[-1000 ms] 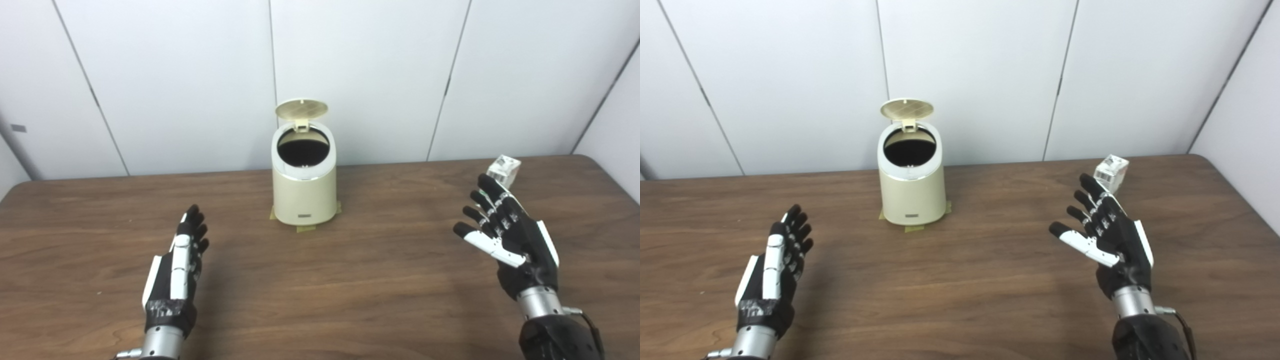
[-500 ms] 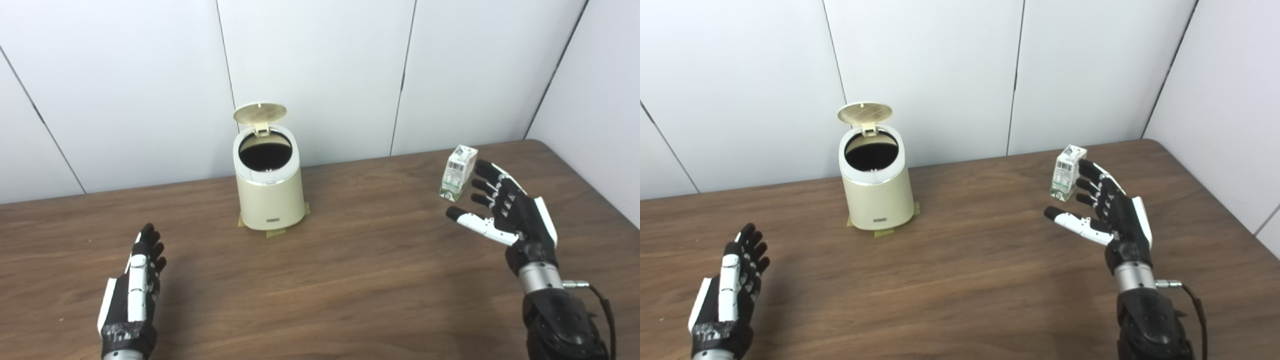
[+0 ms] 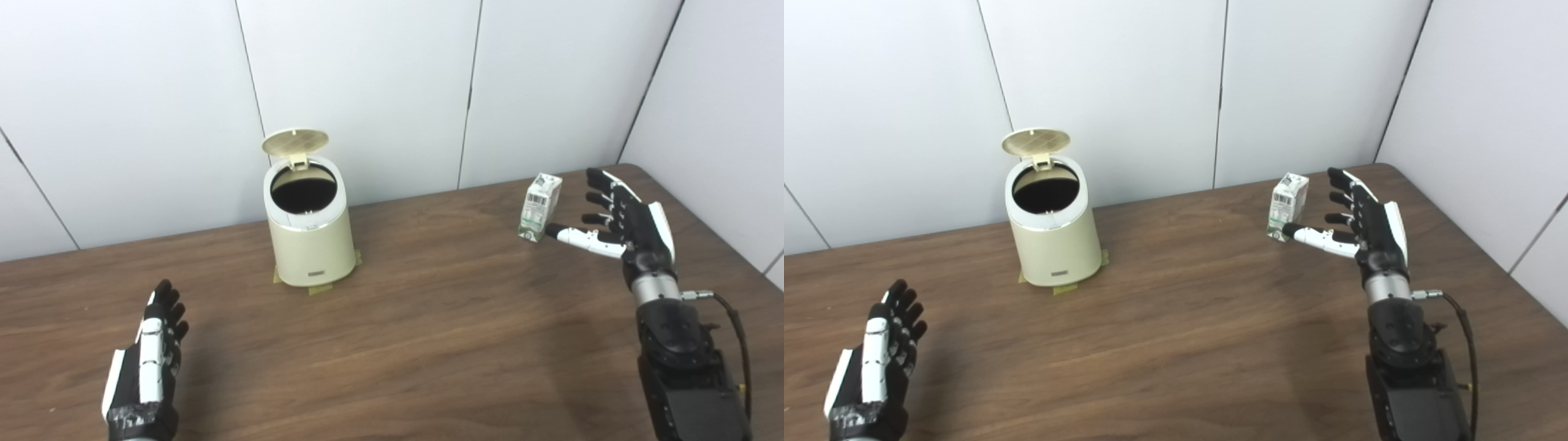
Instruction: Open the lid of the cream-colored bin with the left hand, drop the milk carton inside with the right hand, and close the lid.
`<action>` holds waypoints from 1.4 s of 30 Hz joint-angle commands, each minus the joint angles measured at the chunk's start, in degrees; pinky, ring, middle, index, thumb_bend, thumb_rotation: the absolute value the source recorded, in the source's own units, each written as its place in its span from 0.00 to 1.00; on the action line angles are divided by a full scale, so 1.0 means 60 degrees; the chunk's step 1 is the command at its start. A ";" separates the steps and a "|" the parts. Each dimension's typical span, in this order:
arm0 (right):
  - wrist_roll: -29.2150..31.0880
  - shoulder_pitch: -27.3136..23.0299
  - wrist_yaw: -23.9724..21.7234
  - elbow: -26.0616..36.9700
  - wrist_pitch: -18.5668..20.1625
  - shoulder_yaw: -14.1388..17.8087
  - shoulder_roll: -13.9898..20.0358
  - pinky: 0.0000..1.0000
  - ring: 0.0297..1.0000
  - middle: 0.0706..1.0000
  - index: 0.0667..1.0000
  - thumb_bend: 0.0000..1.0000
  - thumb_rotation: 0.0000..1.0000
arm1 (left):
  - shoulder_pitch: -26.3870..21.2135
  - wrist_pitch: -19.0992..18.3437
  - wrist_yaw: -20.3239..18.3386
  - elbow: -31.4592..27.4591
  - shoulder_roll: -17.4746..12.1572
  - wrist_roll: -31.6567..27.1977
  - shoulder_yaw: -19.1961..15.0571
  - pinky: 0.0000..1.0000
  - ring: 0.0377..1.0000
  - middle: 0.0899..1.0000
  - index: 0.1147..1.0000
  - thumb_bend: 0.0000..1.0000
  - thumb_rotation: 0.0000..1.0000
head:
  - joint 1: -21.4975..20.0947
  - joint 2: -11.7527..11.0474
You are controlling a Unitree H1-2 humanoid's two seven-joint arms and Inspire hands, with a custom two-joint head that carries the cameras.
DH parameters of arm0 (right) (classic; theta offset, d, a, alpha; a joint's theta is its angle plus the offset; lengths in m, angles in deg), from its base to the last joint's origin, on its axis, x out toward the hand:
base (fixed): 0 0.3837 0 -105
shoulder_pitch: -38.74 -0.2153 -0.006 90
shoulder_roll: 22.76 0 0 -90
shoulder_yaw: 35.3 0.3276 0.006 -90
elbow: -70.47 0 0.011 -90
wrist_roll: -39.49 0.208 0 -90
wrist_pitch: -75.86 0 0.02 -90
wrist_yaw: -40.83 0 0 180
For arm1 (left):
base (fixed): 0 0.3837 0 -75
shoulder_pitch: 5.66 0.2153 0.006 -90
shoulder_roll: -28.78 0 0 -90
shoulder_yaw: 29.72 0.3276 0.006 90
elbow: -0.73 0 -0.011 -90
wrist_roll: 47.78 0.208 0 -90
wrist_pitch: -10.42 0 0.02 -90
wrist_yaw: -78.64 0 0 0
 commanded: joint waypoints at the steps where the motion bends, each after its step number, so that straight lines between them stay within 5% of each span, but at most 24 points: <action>1: -0.0317 -0.0655 0.0124 -0.0124 0.0107 -0.0023 0.0416 0.72 0.84 0.87 0.83 0.89 0.12 | -0.0347 0.0206 -0.0062 -0.0335 -0.0094 -0.0117 0.0039 1.00 1.00 1.00 1.00 0.38 1.00 | 0.0006 0.0019; 8: -0.0702 -0.1545 0.0015 -0.1420 0.0453 -0.0274 0.1008 0.80 0.87 0.87 0.84 0.91 0.13 | -0.0340 0.0139 0.0017 -0.0481 -0.0088 -0.0108 0.0018 1.00 1.00 1.00 1.00 0.34 1.00 | -0.0078 -0.0013; 21: -0.1217 -0.2959 0.0056 -0.3479 0.0046 -0.1162 0.1598 0.77 0.83 0.84 0.79 0.92 0.14 | -0.0371 -0.0605 -0.0074 -0.0996 -0.0136 -0.0509 0.0008 1.00 1.00 1.00 1.00 0.34 1.00 | 0.0012 -0.0041; 42: -0.1313 -0.3369 0.0313 -0.4945 -0.0690 -0.1705 0.1413 0.69 0.74 0.74 0.72 0.88 0.05 | -0.0345 -0.0658 0.0126 -0.1110 0.0007 -0.0092 0.0305 1.00 1.00 1.00 1.00 0.34 1.00 | 0.0277 -0.0018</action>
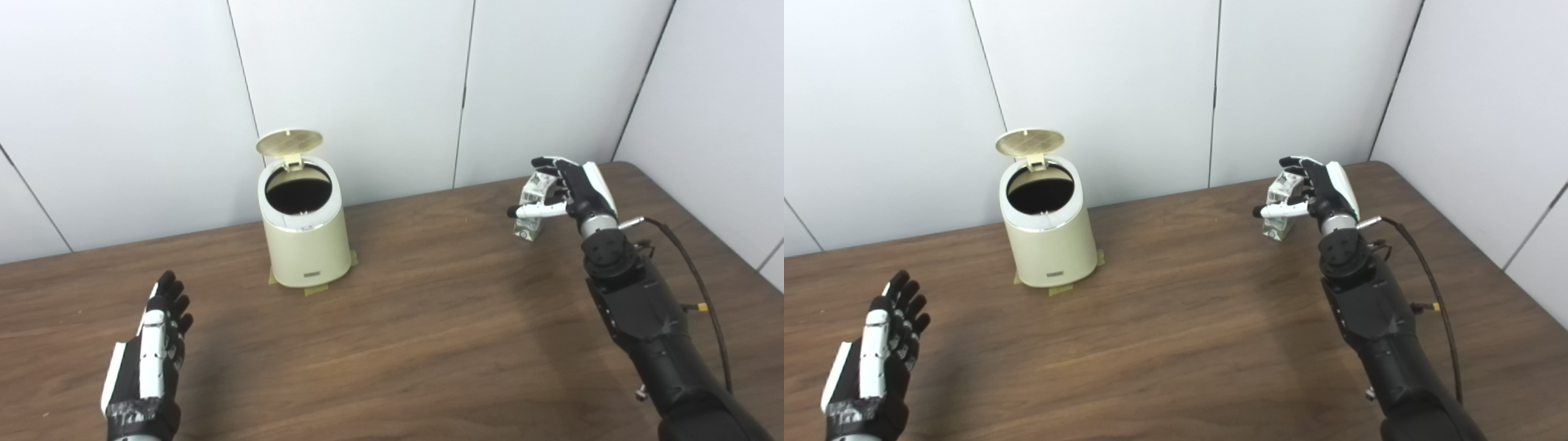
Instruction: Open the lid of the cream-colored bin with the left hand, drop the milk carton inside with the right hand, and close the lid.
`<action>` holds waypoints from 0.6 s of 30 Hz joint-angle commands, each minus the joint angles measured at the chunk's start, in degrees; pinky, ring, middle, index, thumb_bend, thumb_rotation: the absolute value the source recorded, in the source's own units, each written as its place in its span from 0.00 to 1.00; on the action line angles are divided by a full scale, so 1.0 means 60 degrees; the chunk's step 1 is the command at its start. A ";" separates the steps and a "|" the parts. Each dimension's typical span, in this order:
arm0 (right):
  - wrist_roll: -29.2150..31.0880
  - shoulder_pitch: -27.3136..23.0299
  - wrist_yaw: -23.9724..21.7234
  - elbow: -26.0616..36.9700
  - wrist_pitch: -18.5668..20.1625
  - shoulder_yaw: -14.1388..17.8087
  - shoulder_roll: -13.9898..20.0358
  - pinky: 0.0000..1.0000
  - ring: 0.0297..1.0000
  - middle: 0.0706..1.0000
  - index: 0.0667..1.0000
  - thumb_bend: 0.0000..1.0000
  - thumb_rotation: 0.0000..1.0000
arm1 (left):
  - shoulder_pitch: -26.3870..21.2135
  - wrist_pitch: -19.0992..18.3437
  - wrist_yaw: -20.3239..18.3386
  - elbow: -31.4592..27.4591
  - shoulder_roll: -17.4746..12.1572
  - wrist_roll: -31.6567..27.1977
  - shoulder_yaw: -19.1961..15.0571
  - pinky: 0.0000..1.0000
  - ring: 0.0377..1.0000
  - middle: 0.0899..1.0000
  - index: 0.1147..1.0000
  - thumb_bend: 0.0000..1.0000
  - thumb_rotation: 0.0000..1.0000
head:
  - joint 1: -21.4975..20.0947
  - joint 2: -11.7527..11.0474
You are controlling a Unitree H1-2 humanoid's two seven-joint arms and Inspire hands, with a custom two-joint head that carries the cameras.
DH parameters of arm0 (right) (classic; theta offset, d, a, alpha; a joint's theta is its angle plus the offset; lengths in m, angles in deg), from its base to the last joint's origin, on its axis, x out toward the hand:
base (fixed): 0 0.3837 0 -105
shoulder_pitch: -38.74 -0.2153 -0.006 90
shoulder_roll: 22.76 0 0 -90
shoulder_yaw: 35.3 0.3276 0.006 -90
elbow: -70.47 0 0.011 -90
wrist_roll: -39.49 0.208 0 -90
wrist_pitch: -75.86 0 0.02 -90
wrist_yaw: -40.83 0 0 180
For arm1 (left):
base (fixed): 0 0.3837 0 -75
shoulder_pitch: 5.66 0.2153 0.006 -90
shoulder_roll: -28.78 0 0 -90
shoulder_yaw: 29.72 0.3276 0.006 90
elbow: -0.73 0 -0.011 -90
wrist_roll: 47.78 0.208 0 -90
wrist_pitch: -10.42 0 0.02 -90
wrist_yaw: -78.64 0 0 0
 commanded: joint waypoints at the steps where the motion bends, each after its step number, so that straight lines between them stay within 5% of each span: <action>1: -0.0080 -0.0537 0.0181 0.0206 -0.0344 0.0093 0.0312 0.69 0.74 0.74 0.72 0.88 0.05 | -0.0297 0.0228 0.0012 -0.0202 -0.0031 -0.0011 0.0007 1.00 1.00 1.00 1.00 0.33 1.00 | -0.0046 0.0039; 18: -0.0087 -0.0493 0.1142 -0.0694 -0.1397 0.0244 0.0279 0.54 0.57 0.59 0.58 0.86 0.01 | -0.0287 0.0414 -0.0087 -0.0058 -0.0102 -0.0100 -0.0087 1.00 1.00 1.00 1.00 0.36 1.00 | -0.0076 0.0128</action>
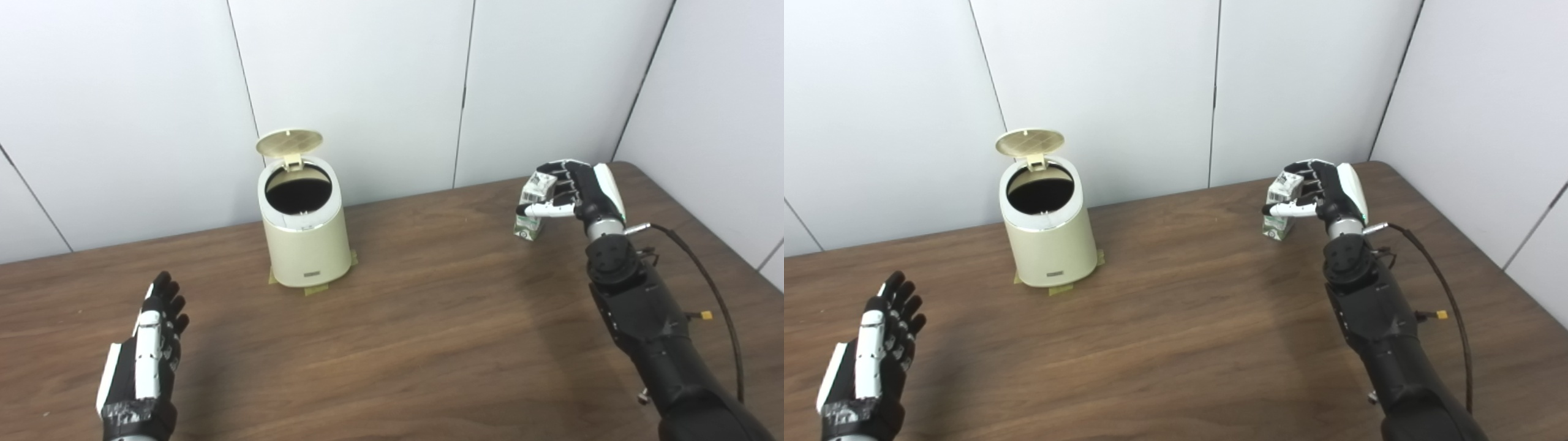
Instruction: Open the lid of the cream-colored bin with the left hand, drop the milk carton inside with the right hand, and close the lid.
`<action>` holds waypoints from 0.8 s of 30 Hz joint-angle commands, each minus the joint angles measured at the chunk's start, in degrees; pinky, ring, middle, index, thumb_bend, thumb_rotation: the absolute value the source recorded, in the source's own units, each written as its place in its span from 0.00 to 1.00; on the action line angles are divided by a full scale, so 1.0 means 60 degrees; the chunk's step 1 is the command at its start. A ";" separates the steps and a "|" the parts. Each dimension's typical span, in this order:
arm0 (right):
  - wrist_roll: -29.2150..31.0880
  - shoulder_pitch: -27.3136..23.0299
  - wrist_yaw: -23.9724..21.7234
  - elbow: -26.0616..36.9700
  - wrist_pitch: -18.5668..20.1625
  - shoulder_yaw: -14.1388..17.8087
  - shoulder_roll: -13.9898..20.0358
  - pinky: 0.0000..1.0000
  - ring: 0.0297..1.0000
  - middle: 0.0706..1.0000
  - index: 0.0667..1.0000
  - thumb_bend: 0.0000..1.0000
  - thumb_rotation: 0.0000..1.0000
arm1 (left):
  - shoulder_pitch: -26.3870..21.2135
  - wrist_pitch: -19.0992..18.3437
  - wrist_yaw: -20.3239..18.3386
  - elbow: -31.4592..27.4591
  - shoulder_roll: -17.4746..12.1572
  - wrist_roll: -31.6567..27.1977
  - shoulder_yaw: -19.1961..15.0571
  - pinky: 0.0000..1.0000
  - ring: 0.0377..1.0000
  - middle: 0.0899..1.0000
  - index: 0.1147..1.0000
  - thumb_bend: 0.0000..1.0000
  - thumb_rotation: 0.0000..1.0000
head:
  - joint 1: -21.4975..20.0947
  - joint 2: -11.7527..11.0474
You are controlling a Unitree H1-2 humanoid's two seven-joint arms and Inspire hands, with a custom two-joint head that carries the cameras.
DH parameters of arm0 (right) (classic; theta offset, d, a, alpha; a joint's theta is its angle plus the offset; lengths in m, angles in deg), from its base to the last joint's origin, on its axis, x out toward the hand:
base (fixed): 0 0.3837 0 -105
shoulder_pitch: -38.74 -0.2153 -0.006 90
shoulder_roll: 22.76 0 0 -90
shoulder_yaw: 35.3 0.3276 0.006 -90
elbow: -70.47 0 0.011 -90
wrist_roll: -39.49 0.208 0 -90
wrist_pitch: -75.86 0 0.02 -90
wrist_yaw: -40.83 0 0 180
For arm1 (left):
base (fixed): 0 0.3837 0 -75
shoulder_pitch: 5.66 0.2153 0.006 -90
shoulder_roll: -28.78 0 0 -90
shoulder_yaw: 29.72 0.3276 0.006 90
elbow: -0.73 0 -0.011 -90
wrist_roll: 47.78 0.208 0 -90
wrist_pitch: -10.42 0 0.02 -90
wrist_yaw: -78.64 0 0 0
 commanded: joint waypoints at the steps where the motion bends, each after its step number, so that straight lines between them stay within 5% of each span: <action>1: -0.0041 -0.0485 0.0215 0.0108 -0.0593 0.0107 0.0287 0.54 0.57 0.59 0.57 0.86 0.01 | -0.0285 0.0364 -0.0036 -0.0091 -0.0062 -0.0065 0.0007 1.00 1.00 1.00 1.00 0.36 1.00 | -0.0003 0.0011; 7: -0.0076 -0.0467 0.0322 -0.0104 -0.0837 0.0078 0.0255 0.52 0.54 0.56 0.56 0.85 0.02 | -0.0239 0.0384 -0.0094 -0.0097 -0.0127 -0.0011 0.0046 1.00 1.00 1.00 1.00 0.37 1.00 | 0.0018 0.0085; 8: -0.0102 -0.0468 0.0385 -0.0140 -0.0878 0.0072 0.0238 0.51 0.54 0.56 0.51 0.69 0.07 | -0.0240 0.0376 -0.0099 -0.0105 -0.0120 -0.0042 0.0037 1.00 1.00 1.00 1.00 0.37 1.00 | 0.0014 0.0083; 10: -0.0189 -0.0470 0.0558 -0.0216 -0.0989 0.0032 0.0226 0.49 0.51 0.52 0.47 0.55 0.09 | -0.0247 0.0316 -0.0108 -0.0129 -0.0108 -0.0101 0.0026 1.00 1.00 1.00 1.00 0.38 1.00 | 0.0014 0.0083; 11: -0.0216 -0.0469 0.0641 -0.0247 -0.1054 0.0020 0.0223 0.46 0.49 0.46 0.47 0.54 0.03 | -0.0241 0.0267 -0.0103 -0.0161 -0.0099 -0.0108 0.0030 1.00 1.00 1.00 1.00 0.39 1.00 | 0.0084 0.0102; 17: -0.0264 -0.0436 0.1149 -0.0460 -0.1507 0.0068 0.0118 0.36 0.39 0.45 0.47 0.52 0.00 | -0.0219 0.0347 -0.0089 -0.0170 -0.0064 -0.0090 0.0071 1.00 1.00 1.00 1.00 0.40 1.00 | 0.0157 0.0081; 24: -0.0152 -0.0396 0.1215 -0.0406 -0.1653 0.0159 -0.0025 0.36 0.38 0.45 0.46 0.52 0.00 | -0.0222 0.0564 -0.0132 -0.0008 -0.0082 -0.0043 0.0110 1.00 1.00 1.00 1.00 0.40 1.00 | 0.0282 0.0044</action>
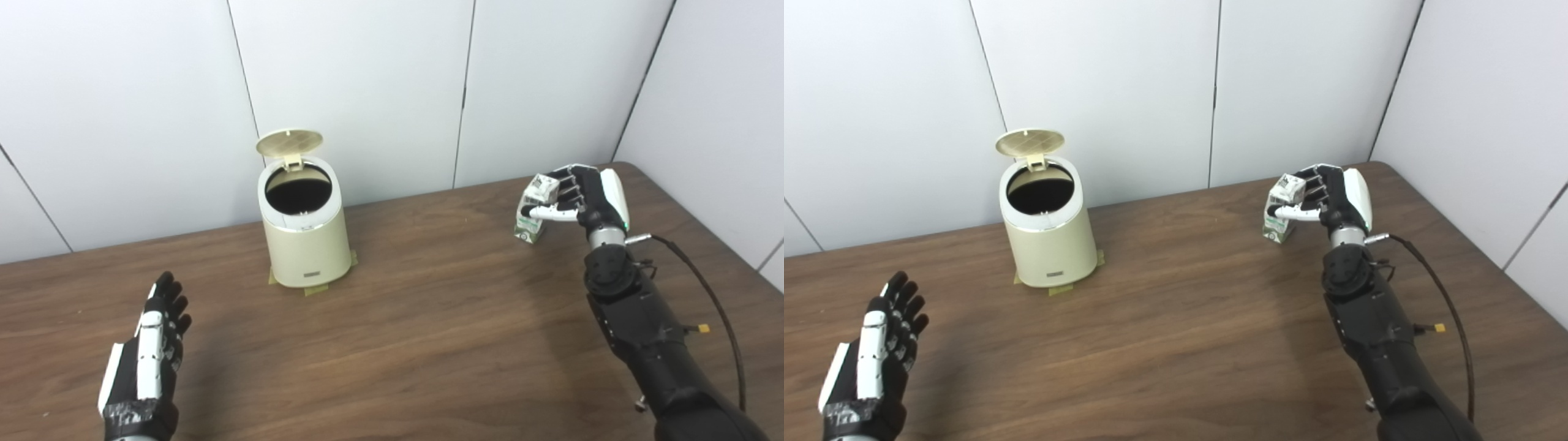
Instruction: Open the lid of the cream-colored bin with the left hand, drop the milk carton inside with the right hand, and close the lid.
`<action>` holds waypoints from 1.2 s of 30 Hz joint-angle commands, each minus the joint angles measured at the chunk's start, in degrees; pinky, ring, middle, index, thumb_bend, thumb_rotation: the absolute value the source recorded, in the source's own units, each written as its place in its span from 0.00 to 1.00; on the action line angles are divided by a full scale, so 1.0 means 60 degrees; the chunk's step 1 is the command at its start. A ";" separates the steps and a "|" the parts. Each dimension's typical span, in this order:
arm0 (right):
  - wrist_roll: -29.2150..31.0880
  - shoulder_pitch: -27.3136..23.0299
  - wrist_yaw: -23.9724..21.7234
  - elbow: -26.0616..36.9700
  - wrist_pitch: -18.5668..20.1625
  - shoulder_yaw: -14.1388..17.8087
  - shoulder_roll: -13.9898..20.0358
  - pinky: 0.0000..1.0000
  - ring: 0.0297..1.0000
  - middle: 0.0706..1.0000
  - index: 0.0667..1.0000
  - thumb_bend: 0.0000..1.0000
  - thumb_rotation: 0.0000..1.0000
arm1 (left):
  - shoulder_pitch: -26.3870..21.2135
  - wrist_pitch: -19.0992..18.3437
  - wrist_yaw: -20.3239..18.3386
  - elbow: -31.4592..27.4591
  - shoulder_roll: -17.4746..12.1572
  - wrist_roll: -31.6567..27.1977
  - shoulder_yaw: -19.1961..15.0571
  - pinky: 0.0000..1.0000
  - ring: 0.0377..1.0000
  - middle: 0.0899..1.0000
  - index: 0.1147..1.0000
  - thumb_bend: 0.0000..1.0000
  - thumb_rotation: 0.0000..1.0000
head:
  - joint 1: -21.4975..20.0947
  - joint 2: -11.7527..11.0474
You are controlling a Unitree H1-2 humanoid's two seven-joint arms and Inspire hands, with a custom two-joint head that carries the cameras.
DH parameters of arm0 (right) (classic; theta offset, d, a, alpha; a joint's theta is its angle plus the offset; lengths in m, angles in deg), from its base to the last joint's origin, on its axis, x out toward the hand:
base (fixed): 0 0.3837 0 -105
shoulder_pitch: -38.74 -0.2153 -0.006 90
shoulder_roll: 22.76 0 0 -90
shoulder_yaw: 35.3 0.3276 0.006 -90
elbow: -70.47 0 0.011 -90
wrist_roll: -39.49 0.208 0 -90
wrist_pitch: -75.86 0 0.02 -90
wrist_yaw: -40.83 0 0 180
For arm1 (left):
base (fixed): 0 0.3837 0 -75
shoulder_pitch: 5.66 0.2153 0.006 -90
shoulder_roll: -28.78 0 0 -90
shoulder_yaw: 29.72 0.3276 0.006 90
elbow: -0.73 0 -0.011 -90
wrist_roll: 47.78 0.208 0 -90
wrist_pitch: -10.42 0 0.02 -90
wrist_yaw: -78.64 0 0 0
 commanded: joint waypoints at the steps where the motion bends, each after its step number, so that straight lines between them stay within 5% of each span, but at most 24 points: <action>1: 0.0005 -0.0394 0.0275 0.0385 -0.0501 0.0115 0.0103 0.36 0.38 0.45 0.46 0.52 0.00 | -0.0233 0.0503 -0.0076 -0.0033 -0.0080 0.0017 0.0072 1.00 1.00 1.00 1.00 0.41 1.00 | 0.0023 -0.0007; 7: -0.0260 -0.0215 0.0349 0.1569 -0.0579 0.0025 -0.0011 0.36 0.39 0.45 0.46 0.52 0.00 | -0.0200 0.0718 -0.0116 0.0126 -0.0056 -0.0031 0.0145 1.00 1.00 1.00 1.00 0.41 1.00 | 0.0616 -0.0096; 13: -0.0705 0.0024 -0.0068 0.4212 0.0626 -0.0199 -0.0537 0.37 0.40 0.45 0.45 0.52 0.00 | -0.0144 0.0877 -0.0047 0.0373 -0.0042 0.0110 0.0270 1.00 1.00 1.00 1.00 0.40 1.00 | 0.0939 -0.0126; 17: -0.0655 -0.0002 -0.0585 0.5211 0.0752 -0.0466 -0.0877 0.35 0.37 0.45 0.47 0.52 0.00 | -0.0099 0.1072 -0.0045 0.0488 -0.0013 0.0106 0.0278 1.00 1.00 1.00 1.00 0.38 1.00 | 0.0994 -0.0175; 23: -0.0841 -0.0258 -0.1094 0.5876 0.0536 -0.0993 -0.1359 0.45 0.46 0.45 0.44 0.52 0.00 | -0.0066 0.1143 -0.0064 0.0619 0.0006 0.0099 0.0321 1.00 1.00 1.00 1.00 0.43 1.00 | 0.1423 -0.0191; 31: -0.1150 -0.0748 -0.1642 0.6650 0.0788 -0.1755 -0.2474 0.35 0.40 0.47 0.45 0.52 0.00 | -0.0031 0.1430 -0.0067 0.0905 0.0056 0.0196 0.0498 1.00 1.00 1.00 1.00 0.45 1.00 | 0.1965 -0.0348; 36: -0.1128 -0.1059 -0.1879 0.6281 0.0693 -0.2022 -0.3083 0.39 0.44 0.46 0.44 0.52 0.00 | 0.0030 0.1602 -0.0055 0.0962 0.0105 0.0301 0.0656 1.00 1.00 1.00 1.00 0.45 1.00 | 0.2103 -0.0442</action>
